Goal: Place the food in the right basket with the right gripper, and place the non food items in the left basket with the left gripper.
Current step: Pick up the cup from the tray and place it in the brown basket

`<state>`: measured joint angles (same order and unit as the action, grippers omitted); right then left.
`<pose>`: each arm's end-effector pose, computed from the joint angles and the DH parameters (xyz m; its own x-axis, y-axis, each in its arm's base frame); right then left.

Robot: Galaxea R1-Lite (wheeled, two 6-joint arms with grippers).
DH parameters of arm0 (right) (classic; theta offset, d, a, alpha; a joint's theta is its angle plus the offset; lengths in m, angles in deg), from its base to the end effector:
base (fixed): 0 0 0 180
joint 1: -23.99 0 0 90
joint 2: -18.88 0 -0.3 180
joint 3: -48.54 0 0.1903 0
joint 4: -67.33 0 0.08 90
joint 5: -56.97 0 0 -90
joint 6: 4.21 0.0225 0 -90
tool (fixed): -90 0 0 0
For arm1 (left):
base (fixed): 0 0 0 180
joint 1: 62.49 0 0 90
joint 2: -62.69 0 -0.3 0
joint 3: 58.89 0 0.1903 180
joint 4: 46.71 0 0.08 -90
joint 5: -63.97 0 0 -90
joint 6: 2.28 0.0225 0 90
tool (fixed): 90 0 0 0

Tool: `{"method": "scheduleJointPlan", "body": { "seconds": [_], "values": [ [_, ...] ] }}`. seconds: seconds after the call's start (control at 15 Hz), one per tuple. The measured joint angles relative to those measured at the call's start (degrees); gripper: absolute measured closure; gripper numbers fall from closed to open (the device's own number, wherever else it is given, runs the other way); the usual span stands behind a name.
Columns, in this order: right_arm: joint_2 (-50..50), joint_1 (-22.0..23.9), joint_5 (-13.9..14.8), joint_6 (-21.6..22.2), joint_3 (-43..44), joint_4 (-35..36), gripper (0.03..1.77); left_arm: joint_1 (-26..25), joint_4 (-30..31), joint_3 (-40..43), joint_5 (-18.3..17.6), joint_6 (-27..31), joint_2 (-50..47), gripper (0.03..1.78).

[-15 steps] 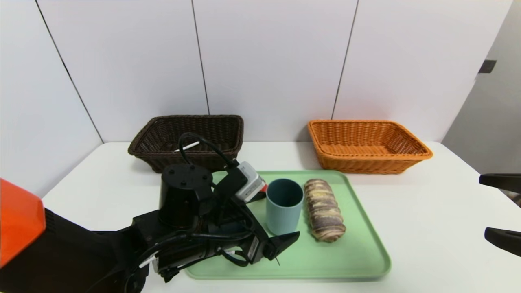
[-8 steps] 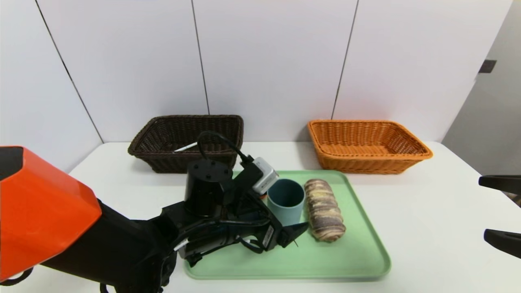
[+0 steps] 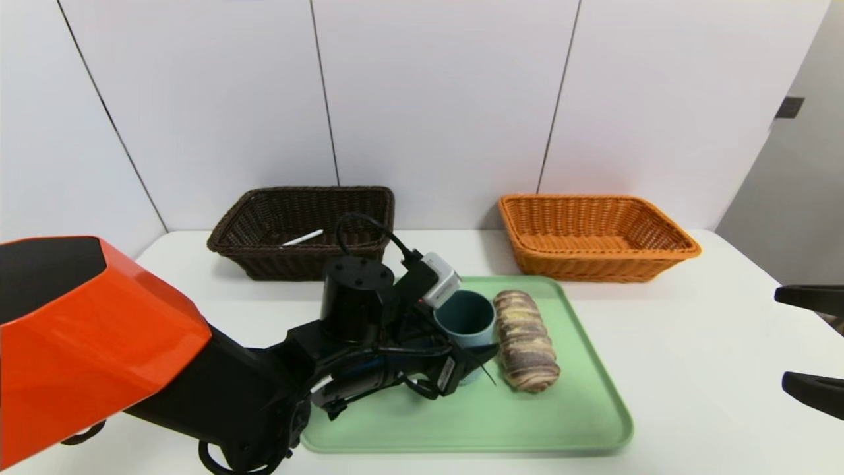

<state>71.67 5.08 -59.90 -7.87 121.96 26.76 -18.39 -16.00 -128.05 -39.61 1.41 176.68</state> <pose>0.0826 0.0390 0.2718 0.6468 0.6993 -0.3042 -0.7102 0.6977 0.0938 0.2518 -0.2513 0.1151 0.5136 -0.8246 -0.2371 0.8495 0.5275 0.0053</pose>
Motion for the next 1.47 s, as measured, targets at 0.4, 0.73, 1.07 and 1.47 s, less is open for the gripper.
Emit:
{"method": "scheduleJointPlan", "body": {
  "seconds": [0.4, 0.73, 1.07, 1.47],
  "values": [
    [-0.23, 0.23, -0.05, -0.02, -0.24, -0.02, 0.1, -0.05, -0.28, 0.1, 0.46, -0.09, -2.0, 0.67],
    [-0.72, 0.45, -0.24, 0.11, -0.77, 0.09, 0.1, -2.26, -10.34, -5.81, 3.94, 0.21, -9.18, 0.67],
    [-1.3, 0.85, -0.15, 0.13, -1.29, 0.09, 0.1, -11.11, -25.36, -18.29, 4.72, 0.27, -13.3, 0.67],
    [-1.5, 0.94, -0.17, 0.11, -1.46, 0.06, 0.1, -24.47, -33.13, -32.2, 4.72, 2.17, -9.23, 0.67]
  ]
}}
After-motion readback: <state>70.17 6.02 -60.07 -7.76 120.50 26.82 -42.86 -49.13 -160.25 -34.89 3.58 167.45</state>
